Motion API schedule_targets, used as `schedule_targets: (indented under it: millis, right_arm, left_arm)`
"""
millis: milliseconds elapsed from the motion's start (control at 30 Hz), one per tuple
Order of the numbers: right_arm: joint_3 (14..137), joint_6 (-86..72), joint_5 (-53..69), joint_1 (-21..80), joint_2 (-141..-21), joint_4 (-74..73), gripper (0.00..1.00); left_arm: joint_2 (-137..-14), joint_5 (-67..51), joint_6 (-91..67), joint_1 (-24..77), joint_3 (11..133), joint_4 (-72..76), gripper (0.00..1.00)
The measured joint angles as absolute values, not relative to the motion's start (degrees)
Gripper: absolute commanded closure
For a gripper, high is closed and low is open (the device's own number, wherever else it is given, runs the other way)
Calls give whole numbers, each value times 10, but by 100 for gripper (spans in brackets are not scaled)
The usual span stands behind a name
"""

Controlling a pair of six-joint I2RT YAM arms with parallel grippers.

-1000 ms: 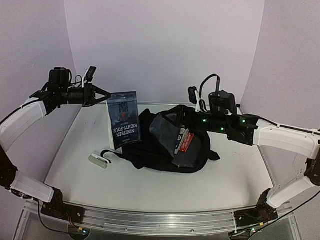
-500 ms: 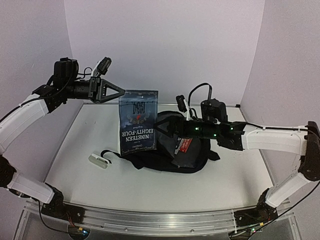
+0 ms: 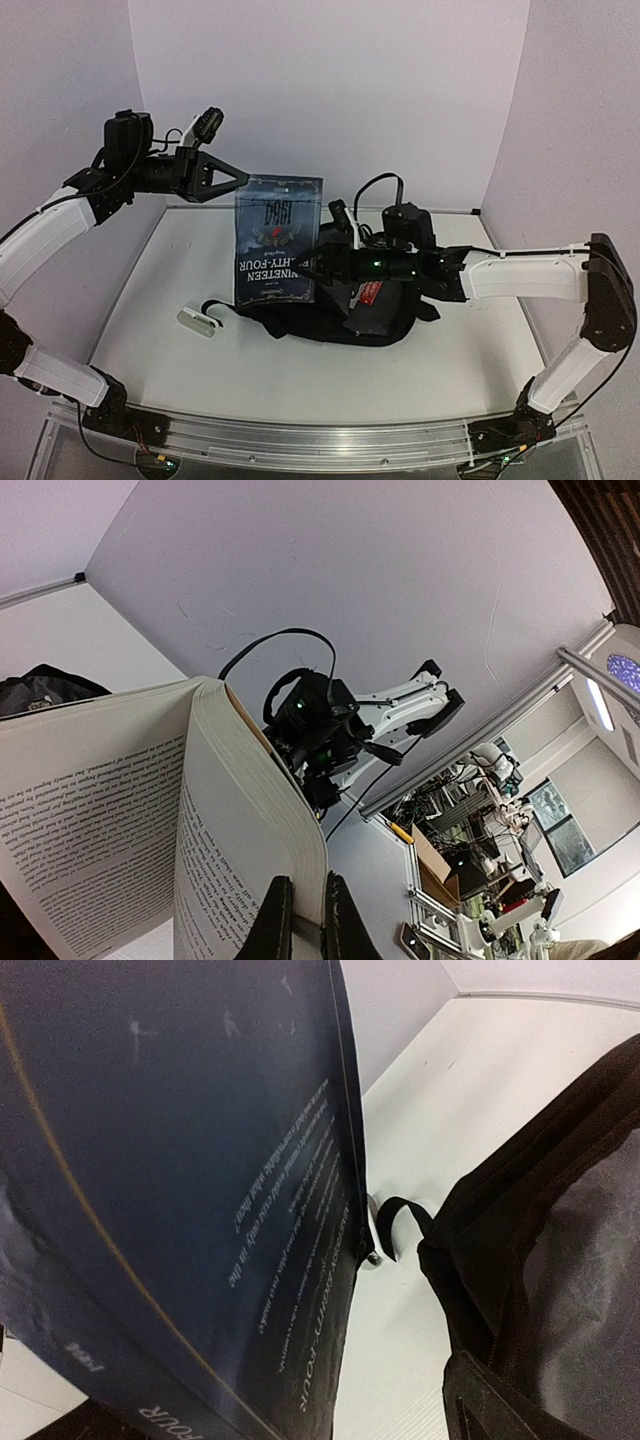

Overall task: Pack the student bag
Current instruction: Pick up the book from the center of the board.

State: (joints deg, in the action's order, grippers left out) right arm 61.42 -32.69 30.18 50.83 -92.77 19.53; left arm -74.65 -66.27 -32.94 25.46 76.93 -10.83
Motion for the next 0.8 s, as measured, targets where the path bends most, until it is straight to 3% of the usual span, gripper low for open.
schedule_targets:
  millis: [333,500,733,800]
  right_arm:
    - [616,-356,364,508,-918,281,73]
    - [599,-370,372,509,-887,295,75]
    - [592,-378,372,519,-855,306,69]
    - [592,-378,372,523,-856,305,74]
  left_arm:
    - [-746,-669,-329,254,769,-104,100]
    - [-746,-651,-309,254,769,-110,100]
    - [-757,-638,-294,255,771,-114,100]
    - [-764,-639,-295,255,771,-114,100]
